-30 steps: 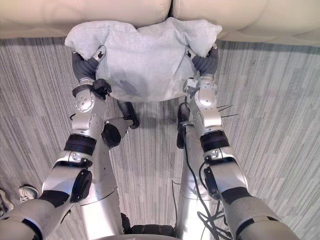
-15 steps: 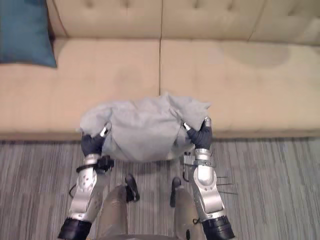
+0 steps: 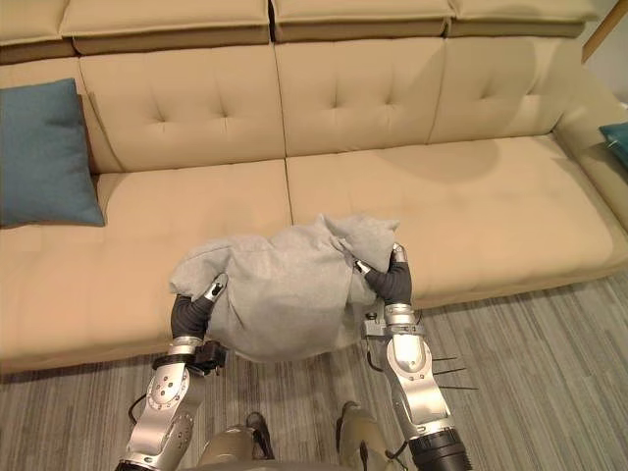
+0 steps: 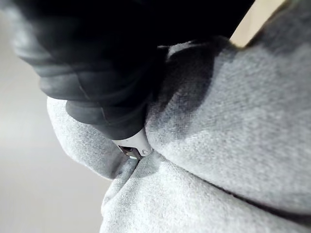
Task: Pick up cushions and gather them together orderly.
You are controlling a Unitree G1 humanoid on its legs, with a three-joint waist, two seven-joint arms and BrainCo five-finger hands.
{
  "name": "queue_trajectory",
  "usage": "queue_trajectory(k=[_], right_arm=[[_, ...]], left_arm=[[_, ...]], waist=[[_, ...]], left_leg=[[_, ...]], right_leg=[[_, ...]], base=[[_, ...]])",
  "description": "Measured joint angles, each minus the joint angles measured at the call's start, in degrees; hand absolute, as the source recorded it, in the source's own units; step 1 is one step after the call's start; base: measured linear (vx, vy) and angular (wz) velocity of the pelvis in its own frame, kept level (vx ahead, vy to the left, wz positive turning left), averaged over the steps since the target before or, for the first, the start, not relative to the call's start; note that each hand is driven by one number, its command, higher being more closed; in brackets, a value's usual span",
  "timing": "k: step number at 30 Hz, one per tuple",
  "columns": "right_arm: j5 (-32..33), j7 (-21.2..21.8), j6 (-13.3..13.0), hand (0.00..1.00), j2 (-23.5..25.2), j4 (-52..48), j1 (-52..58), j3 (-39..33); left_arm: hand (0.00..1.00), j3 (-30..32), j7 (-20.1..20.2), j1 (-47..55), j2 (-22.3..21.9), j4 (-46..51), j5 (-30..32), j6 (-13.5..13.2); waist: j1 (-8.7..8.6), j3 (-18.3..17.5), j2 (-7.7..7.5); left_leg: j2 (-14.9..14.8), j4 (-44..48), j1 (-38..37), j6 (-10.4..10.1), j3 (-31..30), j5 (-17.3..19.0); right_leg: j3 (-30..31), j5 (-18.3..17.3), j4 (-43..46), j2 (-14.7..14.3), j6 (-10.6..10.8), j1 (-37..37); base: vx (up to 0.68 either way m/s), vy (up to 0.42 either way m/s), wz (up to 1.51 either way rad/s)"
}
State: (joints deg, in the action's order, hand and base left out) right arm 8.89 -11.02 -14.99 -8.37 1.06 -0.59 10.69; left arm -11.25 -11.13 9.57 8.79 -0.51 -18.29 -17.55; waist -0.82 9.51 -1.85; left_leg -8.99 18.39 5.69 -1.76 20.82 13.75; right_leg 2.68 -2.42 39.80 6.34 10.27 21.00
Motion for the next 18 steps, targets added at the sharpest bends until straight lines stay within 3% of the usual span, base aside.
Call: queue_trajectory(k=[1, 2, 3, 4, 5, 6, 8, 9, 11, 12, 13, 14, 15, 16, 18], right_arm=[[0.0, 0.0, 0.02, 1.0, 0.13, 0.78, -0.34, 0.05], [0.0, 0.0, 0.1, 1.0, 0.15, 2.41, -0.69, 0.28], [0.0, 0.0, 0.36, 1.0, 0.0, 3.25, -0.79, 0.63], [-0.01, 0.01, 0.6, 1.0, -0.31, 3.27, -0.89, 0.73], [-0.02, 0.01, 0.79, 1.0, -0.43, 3.27, -0.88, 0.84], [-0.03, 0.03, 0.88, 1.0, -0.84, 3.27, -0.88, 1.04], [-0.03, 0.05, 0.88, 1.0, -1.23, 3.18, -0.32, 1.02], [-0.02, 0.07, 0.9, 1.0, -2.04, 3.11, 0.44, 0.9], [-0.01, 0.06, 1.16, 1.0, -3.07, 3.12, 1.14, 0.72], [0.0, 0.07, 1.45, 1.0, -3.05, 3.11, 1.13, 0.71], [0.01, 0.06, 1.51, 1.0, -3.23, 3.1, 1.12, 0.57], [0.04, 0.06, 1.51, 1.0, -3.36, 3.1, 1.12, 0.41], [0.09, 0.03, 1.51, 1.0, -3.38, 3.07, 1.12, -0.18], [0.2, -0.01, 1.51, 1.0, -3.33, 2.39, 1.2, -0.91], [0.21, -0.02, 1.48, 1.0, -3.31, 0.69, 1.12, -1.65]], left_arm=[[1.0, 0.0, 0.0, 0.12, 0.26, 0.02, 0.01, 0.01], [1.0, -0.02, -0.01, 0.27, 0.6, 0.05, 0.14, 0.2], [1.0, 0.12, -0.03, 0.25, 0.62, 0.23, 0.48, 0.2], [1.0, 0.14, -0.04, 0.14, 0.71, 0.47, 0.48, 0.19], [1.0, 0.13, -0.04, 0.13, 0.93, 0.63, 0.49, 0.16], [1.0, 0.12, -0.04, 0.13, 1.58, 0.7, 0.49, 0.16], [1.0, 0.05, 0.02, 0.22, 2.03, 0.69, 0.5, 0.33], [1.0, -0.23, 0.59, 0.36, 0.71, 0.6, 0.53, 0.99], [1.0, -0.59, 1.2, 1.03, -0.93, 0.6, 0.95, 1.04], [1.0, -0.53, 1.22, 0.75, -1.08, 0.58, 0.99, 1.05], [1.0, -0.44, 1.3, 0.14, -1.28, 0.42, 0.98, 1.09], [1.0, -0.45, 1.56, -0.03, -1.46, 0.24, 0.98, 1.13], [1.0, -0.52, 2.43, -0.43, -1.82, -0.62, 0.97, 1.2], [1.0, -0.88, 2.49, -0.96, -2.01, -1.5, 0.94, 1.42], [1.0, -1.46, 2.51, -1.78, -1.96, -1.81, 0.92, 1.43]], waist=[[0.01, 0.09, 0.05], [-0.2, 0.42, 0.68], [0.11, 0.5, 0.79], [0.04, 0.61, 0.7], [-0.09, 0.7, 0.84], [-0.43, 0.43, 0.4], [-1.63, -0.08, -0.65], [-2.33, 0.02, 0.56], [-1.92, -0.75, 3.39], [-1.72, -0.71, 3.75], [-1.48, -0.65, 3.78], [-1.47, -0.56, 3.74], [-1.14, -0.16, 3.64], [-0.76, 0.25, 3.57], [-0.19, 0.26, 3.54]], left_leg=[[0.11, 0.03, -0.57, 0.46, -0.04, 0.76], [0.01, 0.04, -1.52, 1.66, -0.3, 1.82], [0.0, -0.02, -1.82, 1.87, -0.48, 2.44], [-0.01, -0.44, -1.87, 1.4, -0.9, 2.72], [0.03, -1.18, -1.93, 1.36, -1.43, 2.71], [0.43, -2.12, -2.0, 0.31, -2.48, 2.68], [1.74, -1.39, -2.01, -2.04, -4.56, 3.89], [1.06, 0.18, -2.12, -3.68, -6.81, 5.27], [-2.12, 2.83, -0.94, -5.79, -8.15, 4.42], [-3.71, 7.87, 1.57, -6.88, -9.86, 3.46], [-6.05, 19.91, 7.69, -6.46, -12.93, 0.43], [-6.83, 24.65, 10.12, -5.94, -13.8, -1.4], [-7.59, 32.97, 13.65, -5.86, -14.69, -1.1], [-7.33, 36.8, 15.62, -5.06, -13.79, -0.48], [-6.41, 34.86, 17.26, -3.19, -12.19, 0.71]], right_leg=[[-0.57, 1.26, 2.25, 0.4, -0.75, 1.33], [-2.83, -0.04, 4.05, 1.2, -3.13, 2.4], [-5.34, -4.74, 1.22, 1.73, -4.36, 3.27], [-6.21, -5.43, -2.8, 1.55, -4.79, 3.49], [-6.68, -4.81, -9.08, 0.97, -4.86, 3.3], [-6.51, -1.75, -19.4, -0.21, -4.73, 2.34], [-5.21, -0.3, -23.95, -0.06, -5.59, 2.04], [-5.39, 2.12, -21.1, -0.66, -7.54, 2.14], [-7.5, -0.05, -20.36, -2.71, -8.93, 1.71], [-8.42, -0.55, -20.54, -3.8, -9.72, 1.01], [-9.72, -1.24, -21.4, -5.03, -10.83, -0.62], [-10.13, -1.45, -21.93, -5.24, -11.14, -1.65], [-10.48, -1.72, -23.0, -5.43, -11.56, -4.44], [-10.37, -1.73, -24.23, -5.1, -11.58, -7.58], [-10.16, -1.76, -25.4, -4.35, -11.56, -9.77]], base=[[0.0, 0.0, 0.0], [0.05, 0.011, -0.04], [0.07, -0.005, 0.02], [0.07, -0.021, 0.11], [0.16, -0.061, 0.3], [0.2, -0.077, 0.37], [0.31, -0.188, 0.72], [0.36, -0.248, 0.75], [0.43, -0.175, 0.31], [0.52, -0.202, 0.17], [0.42, -0.214, 0.16], [0.39, -0.155, 0.17], [0.36, -0.077, 0.1], [0.4, -0.021, 0.04], [0.28, 0.06, -0.06]])
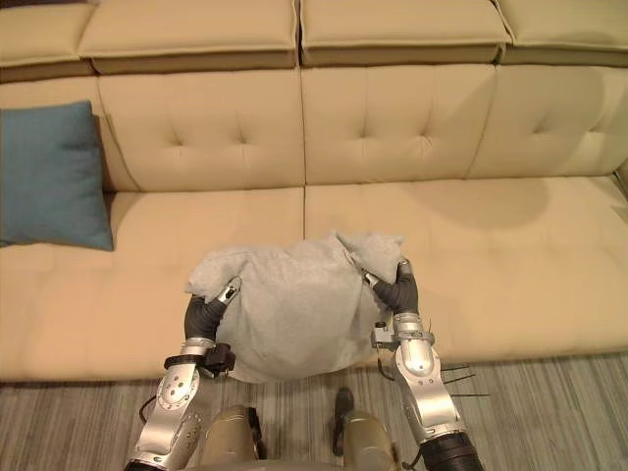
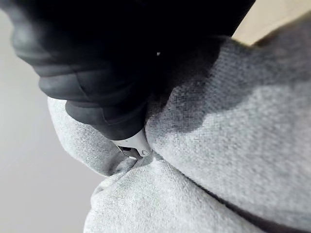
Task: Pick up cushions and gather them together orderly.
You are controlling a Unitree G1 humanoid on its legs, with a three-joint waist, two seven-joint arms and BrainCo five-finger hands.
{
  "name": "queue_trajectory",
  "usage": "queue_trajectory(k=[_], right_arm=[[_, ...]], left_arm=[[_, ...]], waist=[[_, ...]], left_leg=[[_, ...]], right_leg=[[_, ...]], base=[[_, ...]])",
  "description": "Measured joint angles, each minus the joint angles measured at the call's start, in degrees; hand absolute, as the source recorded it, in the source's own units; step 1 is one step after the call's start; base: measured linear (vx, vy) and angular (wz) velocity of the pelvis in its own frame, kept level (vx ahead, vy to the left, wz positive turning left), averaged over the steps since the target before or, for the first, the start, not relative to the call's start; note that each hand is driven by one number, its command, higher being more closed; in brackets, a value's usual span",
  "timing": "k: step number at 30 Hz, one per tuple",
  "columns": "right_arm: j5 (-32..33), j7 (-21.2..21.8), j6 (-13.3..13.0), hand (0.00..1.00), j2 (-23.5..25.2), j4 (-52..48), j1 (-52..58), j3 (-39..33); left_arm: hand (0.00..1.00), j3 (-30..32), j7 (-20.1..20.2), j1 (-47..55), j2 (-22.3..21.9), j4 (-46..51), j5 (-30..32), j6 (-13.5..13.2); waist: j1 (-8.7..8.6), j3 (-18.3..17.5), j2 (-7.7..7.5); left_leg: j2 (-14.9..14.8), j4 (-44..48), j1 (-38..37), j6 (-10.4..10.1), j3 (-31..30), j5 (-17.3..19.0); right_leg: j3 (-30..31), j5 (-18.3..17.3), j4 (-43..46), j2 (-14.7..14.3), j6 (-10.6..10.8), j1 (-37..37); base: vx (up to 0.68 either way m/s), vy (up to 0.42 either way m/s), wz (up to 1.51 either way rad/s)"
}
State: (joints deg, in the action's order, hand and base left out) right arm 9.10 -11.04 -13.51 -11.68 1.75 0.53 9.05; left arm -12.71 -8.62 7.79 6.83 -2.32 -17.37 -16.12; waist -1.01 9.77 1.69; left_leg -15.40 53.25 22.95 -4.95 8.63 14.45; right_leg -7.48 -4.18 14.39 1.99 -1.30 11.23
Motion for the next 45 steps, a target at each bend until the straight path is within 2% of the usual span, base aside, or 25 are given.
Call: queue_trajectory(k=[1, 2, 3, 4, 5, 6, 9, 13, 18, 21, 23, 24, 25, 31, 35, 36, 37, 38, 40, 42, 45], right_arm=[[0.0, -0.01, -0.34, 1.0, -0.06, -0.98, -0.38, -0.36], [-0.04, -0.01, -1.2, 1.0, -0.05, -1.09, -1.04, -0.77], [-0.04, 0.0, -1.33, 1.0, -0.09, -1.1, -1.14, -1.03], [-0.12, -0.15, -1.38, 1.0, 0.22, -0.77, -1.43, -1.75], [-0.12, -0.26, -1.3, 1.0, 0.83, -0.77, -1.36, -2.01], [-0.13, -0.27, -1.26, 1.0, 1.98, -0.78, -1.6, -2.35], [-0.28, -0.6, -0.68, 1.0, 2.96, -0.32, -4.89, -2.09], [-0.81, -3.06, 0.32, 1.0, 3.37, 2.18, -13.5, -0.96], [-2.96, -8.45, 0.35, 1.0, 2.16, 9.95, -31.43, -1.12], [-3.01, -10.41, 0.37, 1.0, 1.5, 15.83, -43.95, -1.38], [-3.01, -11.77, 0.37, 1.0, 0.94, 19.55, -51.19, -2.75], [-3.01, -12.07, 0.41, 1.0, 0.76, 20.34, -52.49, -2.92], [-3.0, -12.8, 0.87, 1.0, -0.12, 23.46, -57.73, -3.69], [-2.94, -14.17, 1.88, 1.0, -2.36, 32.32, -68.96, -5.3], [-2.83, -15.06, 2.66, 1.0, -2.9, 40.25, -77.63, -6.55], [-2.83, -15.3, 2.64, 0.0, -2.95, 41.04, -78.84, -6.77], [-2.83, -15.48, 2.57, 0.0, -3.03, 41.79, -79.54, -6.9], [-2.82, -16.17, 2.48, 0.0, -3.45, 42.94, -80.98, -7.05], [-2.8, -16.69, 1.18, 0.0, -3.65, 43.21, -83.31, -7.8], [-2.8, -16.83, 0.24, 0.0, -4.34, 43.35, -84.85, -8.09], [-2.67, -16.8, 0.05, 0.0, -4.67, 43.32, -84.86, -8.04]], left_arm=[[1.0, -0.26, 0.03, -0.84, 0.03, -0.01, 0.0, -0.02], [1.0, -0.26, 0.06, -1.69, 0.16, -0.09, 0.01, -0.03], [1.0, -0.32, 0.07, -1.91, 0.1, -0.09, 0.03, -0.03], [1.0, -0.87, 0.04, -3.07, 0.61, -0.39, 0.07, -0.16], [1.0, -0.87, -0.01, -3.99, 0.9, -0.87, 0.06, -0.01], [1.0, -0.86, -0.23, -5.32, 1.15, -1.23, 0.05, 0.11], [1.0, -0.74, -0.78, -6.89, 2.07, -1.05, 0.02, 0.03], [1.0, -0.47, -3.52, -11.01, 4.64, -0.22, 0.02, 0.01], [1.0, 0.77, -9.55, -28.09, 7.62, -5.43, 0.48, -0.02], [1.0, 2.31, -13.37, -42.32, 10.45, -12.86, 1.63, -0.04], [1.0, 2.6, -15.68, -51.33, 12.07, -17.57, 2.31, -0.02], [1.0, 2.69, -16.04, -52.91, 12.19, -18.32, 2.34, -0.02], [1.0, 3.24, -17.45, -59.49, 12.8, -22.24, 2.41, -0.04], [1.0, 3.82, -18.14, -72.83, 13.76, -33.82, 2.14, -0.02], [1.0, 4.37, -17.84, -80.92, 13.9, -41.51, 0.34, 0.02], [1.0, 4.4, -17.89, -81.98, 13.92, -41.89, 0.03, -0.02], [0.0, 4.44, -17.91, -82.61, 13.96, -42.25, 0.04, -0.08], [0.0, 4.58, -17.97, -84.43, 14.13, -43.14, 0.05, -0.23], [0.0, 6.24, -18.62, -87.14, 14.2, -43.19, 0.18, -1.13], [0.0, 7.78, -19.67, -89.4, 14.06, -43.23, 0.19, -1.41], [0.0, 8.69, -20.19, -89.48, 14.06, -43.21, 0.21, -1.88]], waist=[[0.33, -0.01, 0.0], [0.35, -0.05, 0.2], [0.32, -0.16, 0.59], [0.27, 0.03, 1.43], [0.21, 0.28, 0.55], [-0.06, 0.25, -0.37], [0.5, 0.26, -0.51], [0.9, 0.28, -0.54], [1.86, 0.35, -0.62], [1.9, 1.41, -1.59], [1.84, 3.75, -1.7], [1.83, 4.23, -1.65], [1.96, 6.42, -1.61], [1.55, 12.16, -1.32], [0.27, 14.95, -1.25], [0.26, 15.47, -1.2], [0.29, 15.74, -1.16], [0.31, 16.14, -1.18], [0.18, 16.17, -1.14], [0.19, 16.66, -1.12], [0.33, 16.84, -0.91]], left_leg=[[1.27, -5.31, 1.21, 0.35, 0.31, 0.21], [3.17, -16.66, 1.09, 0.09, 0.37, -0.52], [3.65, -21.85, 0.19, -0.16, 0.26, -2.69], [3.91, -28.11, -0.42, 2.86, 0.5, -7.17], [4.71, -28.06, -0.5, 2.84, 1.09, -7.2], [6.73, -29.2, -0.38, 3.43, 2.17, -7.44], [9.34, -31.54, -1.14, 4.42, 4.79, -8.06], [9.83, -35.58, -1.88, 6.16, 6.5, -9.56], [10.21, -45.95, -3.63, 5.64, 7.0, -16.47], [10.58, -52.02, -2.25, 5.41, 6.87, -21.43], [10.55, -55.57, -1.44, 5.12, 5.85, -24.87], [10.53, -56.12, -1.32, 4.93, 5.68, -25.36], [10.27, -58.48, -0.62, 4.58, 5.31, -27.73], [9.38, -58.62, 3.97, 3.35, 3.91, -30.16], [9.37, -58.62, 8.32, 2.76, 2.37, -32.1], [9.34, -58.62, 9.56, 2.62, 2.39, -32.22], [9.34, -58.62, 10.26, 2.36, 2.39, -32.41], [9.37, -58.64, 11.57, 1.72, 2.11, -32.88], [9.18, -58.64, 14.08, 1.71, 2.06, -33.03], [9.07, -58.66, 15.47, 0.51, 1.24, -34.03], [8.69, -58.67, 15.89, 0.46, 0.86, -34.06]], right_leg=[[0.15, -0.01, -0.58, 0.64, 0.02, -0.58], [0.21, -0.53, -0.48, 1.33, 0.87, -0.75], [0.46, -1.0, -0.36, 1.28, 1.61, -0.82], [1.88, -3.94, 1.41, 0.7, 4.38, -0.78], [2.22, -4.6, 2.33, 1.77, 4.95, -0.29], [3.45, -4.79, 5.25, 3.77, 5.18, 2.42], [6.71, -4.05, 3.59, 6.0, 5.96, 3.03], [8.95, -0.86, -1.1, 5.94, 5.79, 2.83], [9.47, 4.49, -5.77, 4.84, 4.61, 4.05], [9.38, 5.18, -7.35, 4.4, 4.3, 7.24], [9.1, 5.38, -8.12, 4.0, 4.62, 8.82], [9.07, 5.38, -8.11, 3.81, 4.62, 9.17], [9.0, 5.6, -7.99, 2.96, 4.99, 10.81], [8.12, 5.7, -4.65, 1.92, 5.2, 16.76], [7.47, 6.09, -3.5, 2.06, 5.73, 21.3], [7.52, 6.33, -3.59, 2.05, 5.86, 22.62], [7.57, 6.52, -3.68, 2.05, 5.86, 23.23], [7.6, 6.99, -4.0, 2.03, 5.77, 24.52], [7.69, 8.17, -5.41, 1.99, 6.02, 26.48], [7.69, 9.07, -6.7, 2.13, 5.93, 27.31], [7.59, 9.11, -6.97, 1.98, 5.92, 27.59]], base=[[0.22, 0.134, -0.17], [0.2, 0.155, -0.19], [0.24, 0.287, -0.31], [0.16, 0.22, -0.15], [0.22, 0.296, -0.09], [0.12, 0.153, 0.06], [0.12, 0.199, -0.11], [0.03, 0.074, -0.21], [-0.06, -0.018, -0.09], [-0.13, -0.047, 0.01], [-0.15, -0.051, 0.13], [-0.17, -0.05, 0.06], [-0.14, -0.052, 0.01], [-0.13, -0.053, 0.02], [-0.06, -0.031, 0.05], [-0.04, -0.031, -0.03], [-0.02, -0.022, -0.05], [-0.01, -0.023, -0.09], [0.01, -0.007, -0.1], [0.01, -0.002, -0.02], [0.02, -0.016, -0.01]])
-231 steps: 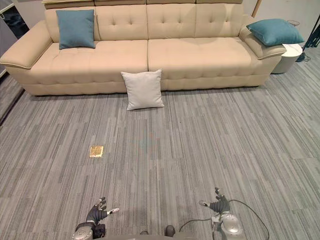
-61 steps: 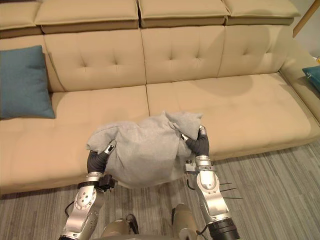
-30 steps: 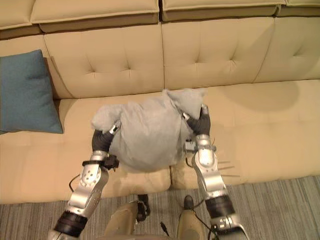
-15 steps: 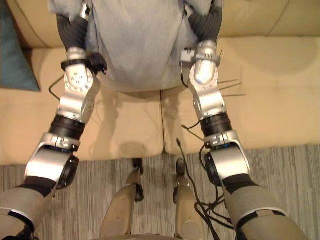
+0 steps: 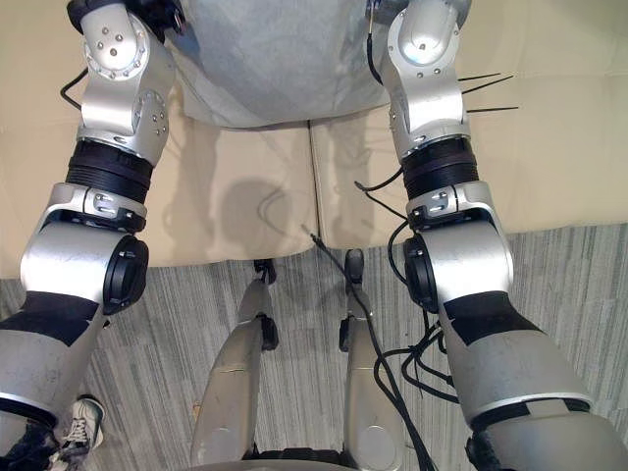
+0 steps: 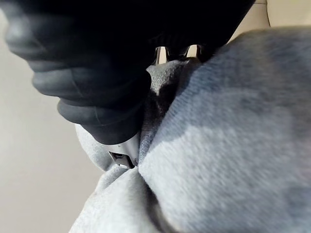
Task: Pick up cushions and gather them together orderly.
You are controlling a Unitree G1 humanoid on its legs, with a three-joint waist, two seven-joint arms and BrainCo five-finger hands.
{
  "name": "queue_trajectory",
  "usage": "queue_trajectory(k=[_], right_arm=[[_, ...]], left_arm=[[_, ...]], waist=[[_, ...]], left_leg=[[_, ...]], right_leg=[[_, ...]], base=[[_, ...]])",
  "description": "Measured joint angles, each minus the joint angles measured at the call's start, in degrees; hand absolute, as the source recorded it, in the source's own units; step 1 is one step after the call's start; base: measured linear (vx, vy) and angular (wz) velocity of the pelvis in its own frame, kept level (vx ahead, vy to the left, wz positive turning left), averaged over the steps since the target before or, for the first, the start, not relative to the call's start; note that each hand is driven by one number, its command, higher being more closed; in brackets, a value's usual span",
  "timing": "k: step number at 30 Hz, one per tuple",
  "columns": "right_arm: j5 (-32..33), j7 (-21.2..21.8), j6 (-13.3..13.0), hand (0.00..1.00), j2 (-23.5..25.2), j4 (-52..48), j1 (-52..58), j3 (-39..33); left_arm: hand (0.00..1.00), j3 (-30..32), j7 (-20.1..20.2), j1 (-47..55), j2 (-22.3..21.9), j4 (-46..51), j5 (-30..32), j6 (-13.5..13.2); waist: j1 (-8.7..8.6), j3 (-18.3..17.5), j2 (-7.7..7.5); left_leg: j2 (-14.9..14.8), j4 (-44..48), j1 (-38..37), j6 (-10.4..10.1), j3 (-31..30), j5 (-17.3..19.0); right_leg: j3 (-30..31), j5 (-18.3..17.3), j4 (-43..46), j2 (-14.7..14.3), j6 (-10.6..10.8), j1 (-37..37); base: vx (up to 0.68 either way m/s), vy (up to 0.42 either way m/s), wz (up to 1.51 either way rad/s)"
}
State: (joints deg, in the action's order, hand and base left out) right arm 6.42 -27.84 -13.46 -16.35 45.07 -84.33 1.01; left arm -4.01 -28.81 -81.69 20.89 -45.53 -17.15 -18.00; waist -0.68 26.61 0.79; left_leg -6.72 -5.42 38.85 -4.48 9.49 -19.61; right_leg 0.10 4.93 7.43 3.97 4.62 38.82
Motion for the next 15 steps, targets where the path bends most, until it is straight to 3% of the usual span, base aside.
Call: queue_trajectory(k=[6, 10, 14, 15], right_arm=[[2.44, 0.83, -0.38, 0.0, -3.6, -1.64, 0.0, 1.41], [5.09, 2.39, -0.43, 0.0, -8.44, -5.08, 1.71, 1.74], [10.26, 4.89, -0.98, 0.0, -14.93, -12.2, 7.15, 1.07], [11.57, 5.52, -1.23, 0.0, -15.81, -14.68, 9.44, 0.73]], left_arm=[[0.0, 1.94, 1.44, -0.35, 2.4, 0.02, -0.04, -0.12], [0.0, 2.51, 3.49, 0.17, 6.39, 0.74, -0.5, -0.12], [0.0, 7.16, 7.15, 9.29, 11.85, 5.68, -6.71, -0.73], [0.0, 8.51, 8.13, 11.84, 12.23, 6.19, -8.79, -0.75]], waist=[[0.17, 0.02, 0.03], [0.76, 0.01, 0.03], [1.48, 0.01, 0.02], [1.46, 0.0, 0.02]], left_leg=[[-0.33, 0.0, 1.37, 0.0, 0.17, 0.0], [-0.38, 0.01, 1.34, 0.0, 0.4, 0.0], [-0.44, 0.0, -0.46, -0.13, 1.59, 0.11], [-0.42, -0.01, -1.25, -1.25, 2.11, 1.2]], right_leg=[[-0.11, 0.0, 0.45, -0.29, -0.01, 1.59], [-0.19, -0.03, 0.94, -0.29, -0.04, 1.73], [-0.24, -1.02, 3.77, -0.21, -0.61, 1.57], [-0.25, -1.95, 5.02, -0.04, -0.56, 1.33]], base=[[0.0, -0.004, -0.01], [0.0, 0.0, 0.0], [-0.01, -0.038, -0.02], [-0.02, -0.056, 0.02]])
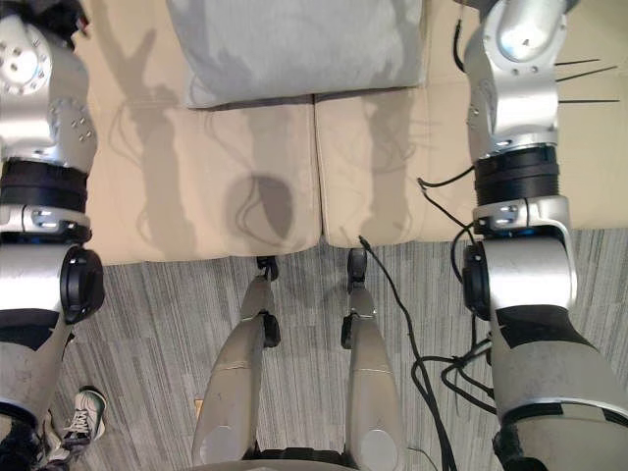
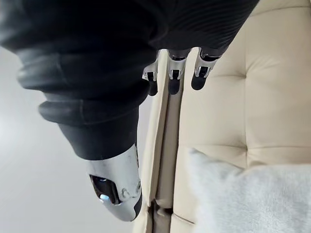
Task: Pick up cushions and gather them together orderly.
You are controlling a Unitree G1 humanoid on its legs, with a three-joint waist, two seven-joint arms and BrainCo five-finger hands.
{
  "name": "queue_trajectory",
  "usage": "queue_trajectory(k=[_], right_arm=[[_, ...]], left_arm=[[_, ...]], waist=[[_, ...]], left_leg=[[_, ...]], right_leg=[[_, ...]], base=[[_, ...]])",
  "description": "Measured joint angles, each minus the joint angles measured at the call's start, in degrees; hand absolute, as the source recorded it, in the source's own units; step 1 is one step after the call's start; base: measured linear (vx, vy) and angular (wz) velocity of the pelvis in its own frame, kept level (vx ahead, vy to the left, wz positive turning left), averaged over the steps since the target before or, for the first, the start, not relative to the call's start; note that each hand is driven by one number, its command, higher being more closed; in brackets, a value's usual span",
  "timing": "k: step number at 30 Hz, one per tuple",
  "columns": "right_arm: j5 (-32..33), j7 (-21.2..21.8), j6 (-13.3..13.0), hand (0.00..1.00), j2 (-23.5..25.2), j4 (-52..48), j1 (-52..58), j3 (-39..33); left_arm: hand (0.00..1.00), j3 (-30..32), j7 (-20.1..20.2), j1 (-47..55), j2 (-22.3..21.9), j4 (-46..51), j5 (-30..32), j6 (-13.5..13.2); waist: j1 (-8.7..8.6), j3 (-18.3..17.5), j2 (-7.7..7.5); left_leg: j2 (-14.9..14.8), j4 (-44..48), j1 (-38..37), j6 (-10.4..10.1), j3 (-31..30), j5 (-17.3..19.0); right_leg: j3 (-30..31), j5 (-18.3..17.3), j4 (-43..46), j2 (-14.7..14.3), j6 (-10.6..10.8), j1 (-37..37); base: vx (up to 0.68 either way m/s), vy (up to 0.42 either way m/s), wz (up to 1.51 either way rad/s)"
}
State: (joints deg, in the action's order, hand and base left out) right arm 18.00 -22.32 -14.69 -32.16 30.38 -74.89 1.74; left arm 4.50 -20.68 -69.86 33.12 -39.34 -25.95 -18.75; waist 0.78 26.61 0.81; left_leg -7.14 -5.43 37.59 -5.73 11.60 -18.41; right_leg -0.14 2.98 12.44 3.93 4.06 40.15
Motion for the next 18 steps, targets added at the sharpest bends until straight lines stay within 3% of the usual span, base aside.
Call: queue_trajectory(k=[1, 5, 8, 9, 11, 14, 18], right_arm=[[0.33, 0.2, -0.2, 0.0, -0.34, -1.47, 1.43, -0.1], [2.52, 3.23, -1.04, 0.0, -0.59, -13.51, 19.41, -1.89], [2.82, 5.71, -1.75, 0.0, 2.19, -19.42, 35.69, -4.88], [2.77, 7.38, -1.76, 0.0, 5.81, -21.11, 45.2, -5.74], [1.62, 9.6, -1.73, 0.0, 10.74, -21.22, 56.76, -5.7], [-4.18, 13.5, -1.26, 0.0, 15.55, -16.75, 70.02, -5.11], [-14.79, 16.87, 0.21, 0.0, 16.87, -3.55, 79.68, -5.27]], left_arm=[[0.0, 0.91, 0.52, 1.78, 0.1, 0.98, -1.08, -0.04], [0.0, 2.74, 4.08, 19.84, -1.32, 11.0, -5.09, -0.63], [0.0, 2.55, 6.81, 34.3, -6.97, 18.09, -4.9, -1.75], [0.0, 1.48, 8.56, 43.33, -11.63, 20.01, -4.83, -1.75], [0.0, -1.86, 11.07, 55.34, -16.59, 20.15, -4.12, -1.37], [0.0, -4.44, 15.91, 69.9, -21.28, 18.58, 0.0, 0.48], [0.0, -2.95, 19.59, 77.97, -21.75, 9.66, 6.47, 1.74]], waist=[[-0.01, 0.0, 0.0], [0.08, -0.14, 0.01], [0.05, -0.21, 0.0], [0.11, -0.93, -0.06], [0.18, -5.75, 0.02], [0.18, -8.79, 0.13], [0.01, -14.03, 0.84]], left_leg=[[-0.06, 0.0, -0.44, -0.45, 0.19, 0.53], [0.02, 0.0, -6.06, 1.61, 1.31, 2.34], [0.21, 0.02, -10.39, 2.93, 1.36, 3.31], [0.34, 0.03, -12.9, 3.33, 1.22, 3.98], [0.52, 0.01, -13.3, 3.08, 1.06, 5.22], [1.05, 0.03, -17.64, 2.69, 0.67, 5.82], [1.09, 0.03, -22.77, 2.09, -0.68, 7.0]], right_leg=[[0.01, -0.17, 0.66, 0.0, -0.03, -0.08], [0.19, -1.87, 1.86, 0.16, 0.04, -4.96], [-0.06, -4.09, 3.29, 0.46, -0.04, -9.07], [-0.58, -5.44, 3.77, 0.64, -0.16, -11.62], [-1.24, -7.37, 4.56, 0.92, -0.21, -11.82], [-1.49, -9.14, 4.32, 1.07, -0.35, -16.44], [-3.06, -9.44, 0.66, 1.01, -0.2, -23.8]], base=[[-0.02, -0.05, 0.0], [-0.02, -0.074, 0.0], [0.04, -0.091, 0.16], [0.06, -0.106, 0.18], [0.1, -0.11, 0.17], [0.16, -0.078, 0.11], [0.15, -0.055, 0.13]])
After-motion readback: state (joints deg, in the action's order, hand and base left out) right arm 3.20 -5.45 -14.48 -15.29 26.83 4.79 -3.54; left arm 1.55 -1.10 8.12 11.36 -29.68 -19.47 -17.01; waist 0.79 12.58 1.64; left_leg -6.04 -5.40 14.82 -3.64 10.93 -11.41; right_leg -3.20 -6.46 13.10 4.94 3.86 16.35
